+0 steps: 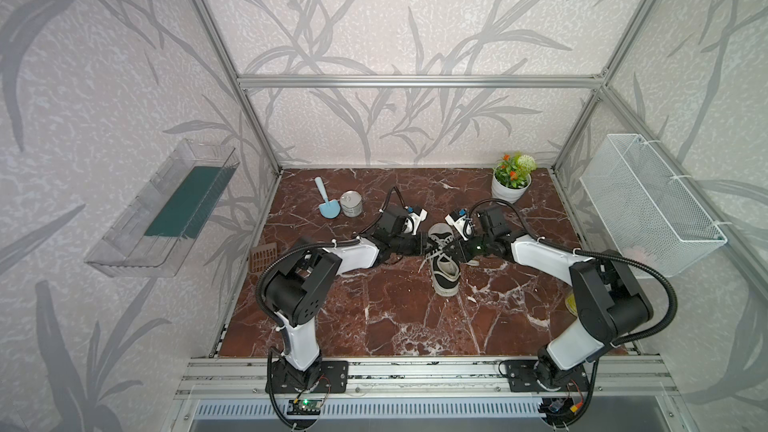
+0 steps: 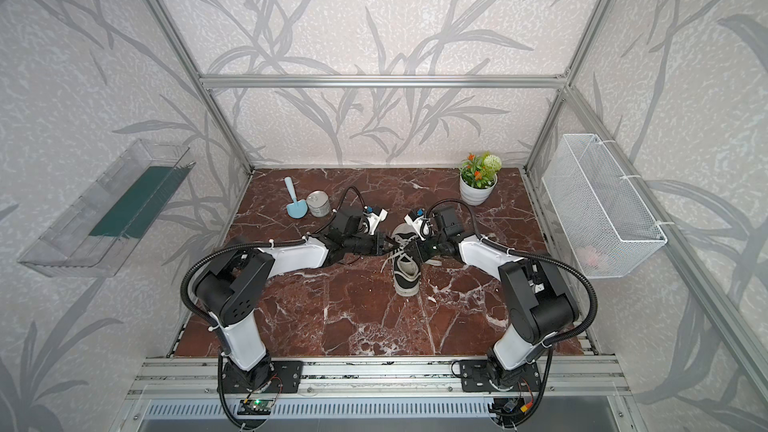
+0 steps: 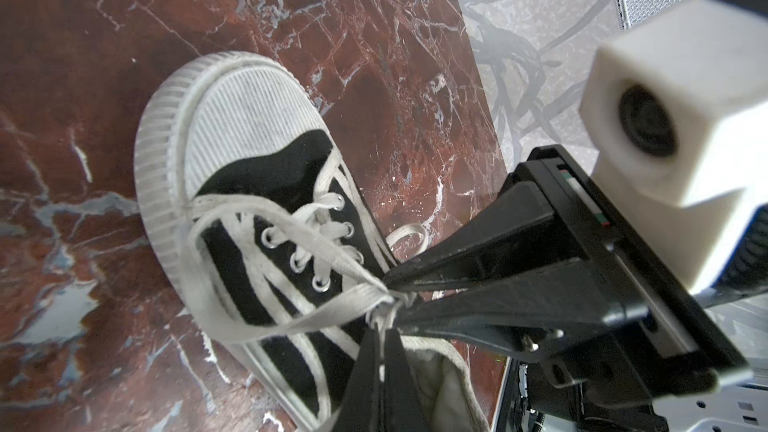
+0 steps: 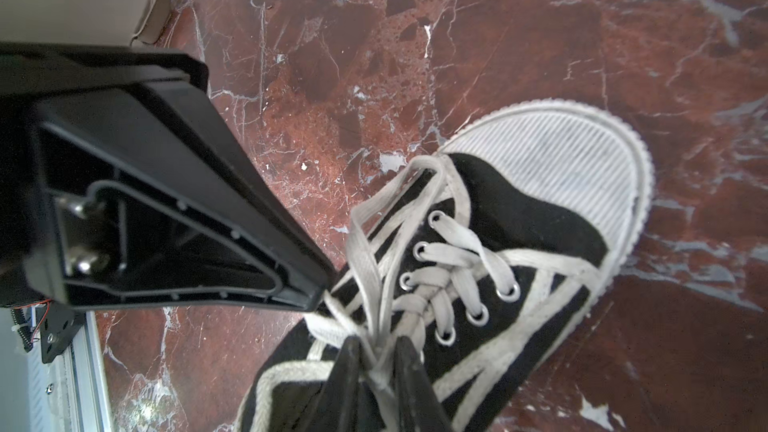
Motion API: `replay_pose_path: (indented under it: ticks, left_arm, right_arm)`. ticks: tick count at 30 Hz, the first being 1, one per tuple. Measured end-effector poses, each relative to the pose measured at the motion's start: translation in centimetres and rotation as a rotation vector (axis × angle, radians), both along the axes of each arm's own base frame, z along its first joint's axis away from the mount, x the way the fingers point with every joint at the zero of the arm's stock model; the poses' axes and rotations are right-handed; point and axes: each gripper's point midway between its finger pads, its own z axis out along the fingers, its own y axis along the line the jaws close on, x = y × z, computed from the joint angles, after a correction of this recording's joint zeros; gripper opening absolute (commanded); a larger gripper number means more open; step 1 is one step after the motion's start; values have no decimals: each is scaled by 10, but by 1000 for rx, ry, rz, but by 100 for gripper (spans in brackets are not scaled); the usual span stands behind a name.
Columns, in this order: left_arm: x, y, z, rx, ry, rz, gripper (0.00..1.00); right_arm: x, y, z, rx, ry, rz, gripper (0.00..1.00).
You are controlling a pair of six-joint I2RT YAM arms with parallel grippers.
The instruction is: Tie the shoes
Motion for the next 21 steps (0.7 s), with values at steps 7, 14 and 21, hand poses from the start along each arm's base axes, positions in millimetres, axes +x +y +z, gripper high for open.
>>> replay_pose_path:
  ticks: [7,14,21]
  left_arm:
    - [-4,11,-1,16,-7,18,0]
    - [-3,22,3,25,-13,37,0]
    - [-2,44,3,45,-12,76,0]
  right_arm:
    - [-1,1,0,0,3,1,18]
    - [-1,1,0,-1,4,2,17]
    - [-2,1,-1,-3,7,1,17]
